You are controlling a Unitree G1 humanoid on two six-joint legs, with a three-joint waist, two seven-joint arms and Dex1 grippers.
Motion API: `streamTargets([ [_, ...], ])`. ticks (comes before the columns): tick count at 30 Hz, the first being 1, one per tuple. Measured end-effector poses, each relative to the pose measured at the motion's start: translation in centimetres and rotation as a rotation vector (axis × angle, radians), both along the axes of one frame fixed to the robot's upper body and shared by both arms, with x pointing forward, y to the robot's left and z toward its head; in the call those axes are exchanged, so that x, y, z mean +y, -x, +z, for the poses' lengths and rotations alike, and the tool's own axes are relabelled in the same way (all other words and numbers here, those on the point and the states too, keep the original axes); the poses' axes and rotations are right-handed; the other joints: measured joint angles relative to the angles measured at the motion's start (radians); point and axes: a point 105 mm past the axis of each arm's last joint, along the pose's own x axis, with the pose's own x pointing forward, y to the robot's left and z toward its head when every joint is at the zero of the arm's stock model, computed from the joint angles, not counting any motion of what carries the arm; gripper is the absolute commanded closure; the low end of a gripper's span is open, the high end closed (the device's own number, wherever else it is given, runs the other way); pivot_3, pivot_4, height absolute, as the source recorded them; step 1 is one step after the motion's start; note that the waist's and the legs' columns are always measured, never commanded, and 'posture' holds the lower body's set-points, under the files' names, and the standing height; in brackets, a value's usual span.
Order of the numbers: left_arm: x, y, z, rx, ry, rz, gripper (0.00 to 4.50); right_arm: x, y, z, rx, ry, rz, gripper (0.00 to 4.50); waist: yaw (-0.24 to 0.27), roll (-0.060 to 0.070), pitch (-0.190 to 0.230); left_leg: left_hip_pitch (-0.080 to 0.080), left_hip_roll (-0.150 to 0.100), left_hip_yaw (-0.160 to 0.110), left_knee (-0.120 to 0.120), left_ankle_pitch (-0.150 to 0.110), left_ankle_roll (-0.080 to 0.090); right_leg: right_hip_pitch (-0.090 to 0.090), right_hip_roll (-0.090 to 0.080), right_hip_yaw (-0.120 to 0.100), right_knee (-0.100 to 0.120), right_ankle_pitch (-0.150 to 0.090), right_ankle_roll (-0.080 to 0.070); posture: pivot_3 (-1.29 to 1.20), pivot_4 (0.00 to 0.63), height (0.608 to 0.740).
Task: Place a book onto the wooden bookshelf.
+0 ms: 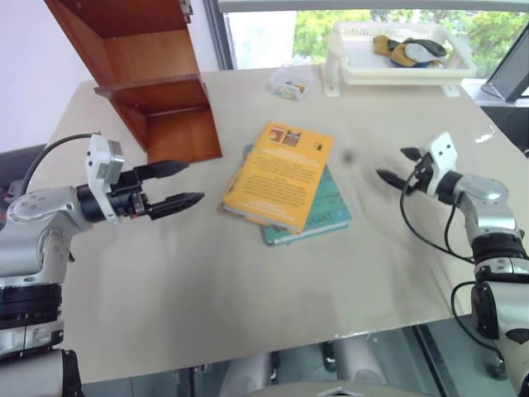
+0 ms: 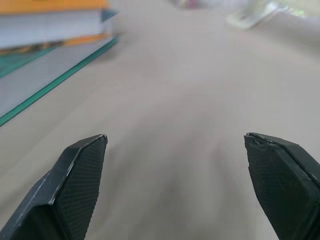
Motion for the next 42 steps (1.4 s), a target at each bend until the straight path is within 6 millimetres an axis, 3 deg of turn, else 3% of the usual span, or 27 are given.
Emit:
streamTargets([
  [3, 0.2, 0.1, 0.4, -0.02, -0.023, -0.024, 0.08, 1.9, -2.0, 1.0, -0.018, -0.051, -0.048, 0.0, -0.006, 0.0, 0.0, 0.001, 0.0, 0.001, 0.0, 0.001, -0.001, -0.001, 0.0, 0.001, 0.003, 0.0, 0.0, 0.0, 0.15, 0.74],
  [7, 0.6, 0.6, 0.5, -0.023, -0.056, -0.037, 0.08, 4.5, -3.3, 1.0, -0.002, -0.065, -0.05, 0.0, -0.007, 0.0, 0.0, 0.0, 0.0, -0.001, 0.0, 0.001, -0.001, -0.001, 0.0, 0.0, 0.004, 0.0, -0.001, 0.0, 0.15, 0.74],
  [11, 1.6, 2.6, 0.4, -0.013, -0.082, -0.01, 0.08, 7.8, -4.2, 0.8, 0.022, -0.098, -0.036, 0.0, -0.016, 0.0, 0.0, -0.003, 0.0, -0.002, 0.0, 0.001, -0.001, -0.003, -0.001, -0.001, 0.005, 0.0, -0.001, 0.0, 0.15, 0.74],
  [14, 1.9, 3.9, 0.7, -0.026, -0.097, 0.02, 0.08, 10.2, -4.3, 0.9, 0.02, -0.094, 0.008, 0.0, -0.017, 0.0, 0.0, -0.003, -0.001, -0.004, 0.0, 0.001, -0.002, -0.003, -0.003, -0.003, 0.005, 0.0, -0.001, 0.0, 0.15, 0.74],
  [24, 2.5, 6.1, 0.3, -0.009, -0.087, 0.105, 0.08, 14.8, -3.3, 0.9, 0.018, -0.093, 0.181, 0.0, -0.02, 0.0, 0.0, -0.002, -0.002, -0.005, 0.0, 0.001, -0.002, -0.003, -0.004, -0.005, 0.004, 0.0, -0.001, 0.0, 0.15, 0.74],
  [36, 2.2, 6.3, 0.4, -0.016, -0.073, 0.106, 0.08, 16.7, -2.7, 1.0, 0.014, -0.069, 0.269, 0.0, -0.021, 0.0, 0.0, -0.001, -0.002, -0.005, 0.0, 0.002, -0.004, -0.003, -0.004, -0.005, 0.007, -0.001, -0.003, 0.0, 0.15, 0.74],
  [39, 2.0, 6.1, 0.4, -0.016, -0.069, 0.102, 0.08, 16.3, -2.8, 1.0, 0.004, -0.048, 0.255, 0.0, -0.021, 0.0, 0.0, -0.001, -0.002, -0.006, -0.001, 0.002, -0.004, -0.003, -0.004, -0.006, 0.007, -0.001, -0.003, 0.0, 0.15, 0.74],
  [42, 2.2, 5.4, 0.6, -0.022, -0.018, 0.112, 0.08, 14.6, -3.1, 1.4, -0.014, -0.034, 0.221, 0.0, -0.019, 0.0, 0.0, -0.001, -0.003, -0.007, 0.0, 0.002, -0.004, -0.003, -0.005, -0.007, 0.007, -0.001, -0.003, 0.0, 0.15, 0.74],
])
